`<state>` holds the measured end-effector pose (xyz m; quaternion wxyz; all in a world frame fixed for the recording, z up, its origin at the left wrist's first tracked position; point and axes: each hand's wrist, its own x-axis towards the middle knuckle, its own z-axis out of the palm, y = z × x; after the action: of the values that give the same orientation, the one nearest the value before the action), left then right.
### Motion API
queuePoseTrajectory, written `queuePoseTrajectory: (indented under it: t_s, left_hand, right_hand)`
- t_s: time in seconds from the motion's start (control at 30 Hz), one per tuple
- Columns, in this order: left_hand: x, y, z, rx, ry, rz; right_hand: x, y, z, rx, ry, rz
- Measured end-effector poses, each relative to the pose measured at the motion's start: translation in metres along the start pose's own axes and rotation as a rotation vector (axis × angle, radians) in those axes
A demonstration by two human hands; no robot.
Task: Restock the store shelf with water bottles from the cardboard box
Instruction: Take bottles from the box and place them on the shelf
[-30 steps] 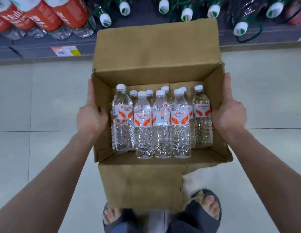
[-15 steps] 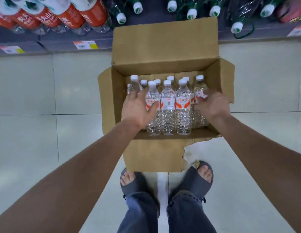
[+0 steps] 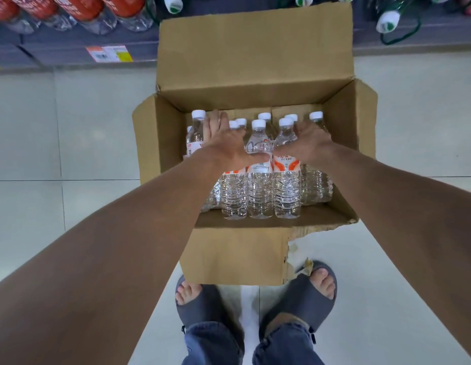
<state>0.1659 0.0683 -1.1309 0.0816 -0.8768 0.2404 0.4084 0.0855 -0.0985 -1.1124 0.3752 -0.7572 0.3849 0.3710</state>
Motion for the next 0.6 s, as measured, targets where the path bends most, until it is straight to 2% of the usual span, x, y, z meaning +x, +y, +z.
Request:
queuePoseTrajectory:
  t_s: [0.13, 0.3, 0.47, 0.6]
  left_hand:
    - [0.007, 0.007, 0.008, 0.074, -0.066, -0.034]
    - [0.009, 0.011, 0.001, 0.095, -0.068, -0.024]
    - [-0.001, 0.019, 0.007, -0.127, -0.032, -0.088]
    - [-0.021, 0.025, 0.02, -0.331, 0.136, -0.067]
  right_hand:
    - [0.009, 0.006, 0.007, -0.053, -0.022, -0.025]
    - [0.013, 0.008, 0.008, 0.048, -0.025, -0.007]
    - [0.003, 0.02, 0.012, 0.294, 0.004, -0.065]
    - [-0.007, 0.038, 0.013, 0.375, 0.016, -0.114]
